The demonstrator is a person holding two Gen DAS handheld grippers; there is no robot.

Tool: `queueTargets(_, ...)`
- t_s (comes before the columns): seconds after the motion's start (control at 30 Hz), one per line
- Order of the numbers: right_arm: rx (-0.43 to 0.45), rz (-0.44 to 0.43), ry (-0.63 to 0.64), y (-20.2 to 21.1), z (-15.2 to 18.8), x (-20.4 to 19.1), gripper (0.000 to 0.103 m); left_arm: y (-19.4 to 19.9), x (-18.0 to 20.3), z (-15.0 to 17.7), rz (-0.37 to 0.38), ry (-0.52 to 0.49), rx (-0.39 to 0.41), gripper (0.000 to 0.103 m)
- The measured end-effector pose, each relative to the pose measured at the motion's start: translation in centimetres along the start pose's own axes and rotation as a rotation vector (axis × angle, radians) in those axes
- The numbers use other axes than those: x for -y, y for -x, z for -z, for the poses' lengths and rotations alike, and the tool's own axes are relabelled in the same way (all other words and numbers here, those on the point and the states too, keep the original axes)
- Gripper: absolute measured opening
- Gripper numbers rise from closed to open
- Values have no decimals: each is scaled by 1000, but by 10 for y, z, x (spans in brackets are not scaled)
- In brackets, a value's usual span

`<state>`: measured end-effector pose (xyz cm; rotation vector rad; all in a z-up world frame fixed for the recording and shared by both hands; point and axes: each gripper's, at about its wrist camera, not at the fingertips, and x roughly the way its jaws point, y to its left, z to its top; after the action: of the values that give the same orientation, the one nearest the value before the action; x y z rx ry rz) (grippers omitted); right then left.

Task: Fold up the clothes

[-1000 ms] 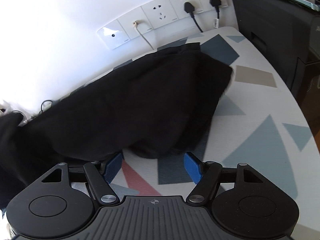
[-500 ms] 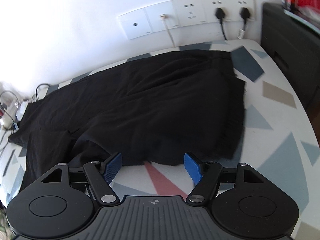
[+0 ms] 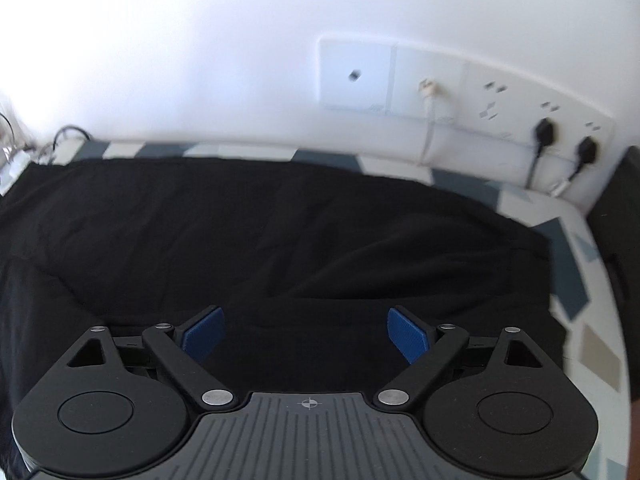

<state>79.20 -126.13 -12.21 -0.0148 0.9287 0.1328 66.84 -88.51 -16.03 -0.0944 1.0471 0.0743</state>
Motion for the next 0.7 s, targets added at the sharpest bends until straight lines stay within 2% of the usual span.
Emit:
queueTargets(0.03, -23, 5, 10, -10, -2, -5, 89, 0, 3, 1, -1, -24, 8, 86)
queueTargets(0.07, -45, 16, 25, -19, -2, -10, 89, 1, 5, 3, 7, -46, 24, 78)
queueTargets(0.1, -66, 28, 41, -27, -1, -15, 89, 4, 7, 4, 20, -65, 44, 61)
queueTargets(0.13, -82, 38, 57, -33, 0, -19, 87, 6, 8, 4, 35, -80, 53, 38)
queueTargets(0.17, -95, 42, 73, -37, 2, -24, 78, 8, 9, 4, 49, -92, 54, 26)
queueTargets(0.2, -99, 46, 88, -39, 4, -27, 72, 9, 10, 2, 60, -97, 51, 12)
queueTargets(0.23, -94, 53, 104, -39, 6, -29, 55, 10, 9, 0, 58, -97, 48, 11)
queueTargets(0.27, -88, 41, 117, -37, 7, -31, 33, 11, 8, -3, 44, -98, 56, 10)
queueTargets(0.3, -84, 25, 129, -36, 7, -32, 20, 12, 6, -7, 28, -100, 71, 10)
queueTargets(0.33, -66, 22, 127, -30, 6, -31, 12, 15, 3, -11, 9, -103, 92, 10)
queueTargets(0.37, -45, 22, 124, -24, 4, -30, 8, 20, -2, -17, -13, -106, 122, 9)
queueTargets(0.47, 29, 21, 107, 0, -2, -24, 7, 53, -27, -45, -101, -103, 255, 9)
queueTargets(0.53, 107, 36, 76, 27, -9, -17, 6, 87, -51, -66, -170, -75, 375, 9)
queueTargets(0.63, 241, 64, -14, 78, -16, 1, 6, 141, -87, -89, -230, -4, 543, 9)
queueTargets(0.7, 322, 63, -98, 111, -6, 21, 6, 166, -103, -89, -254, 17, 618, 9)
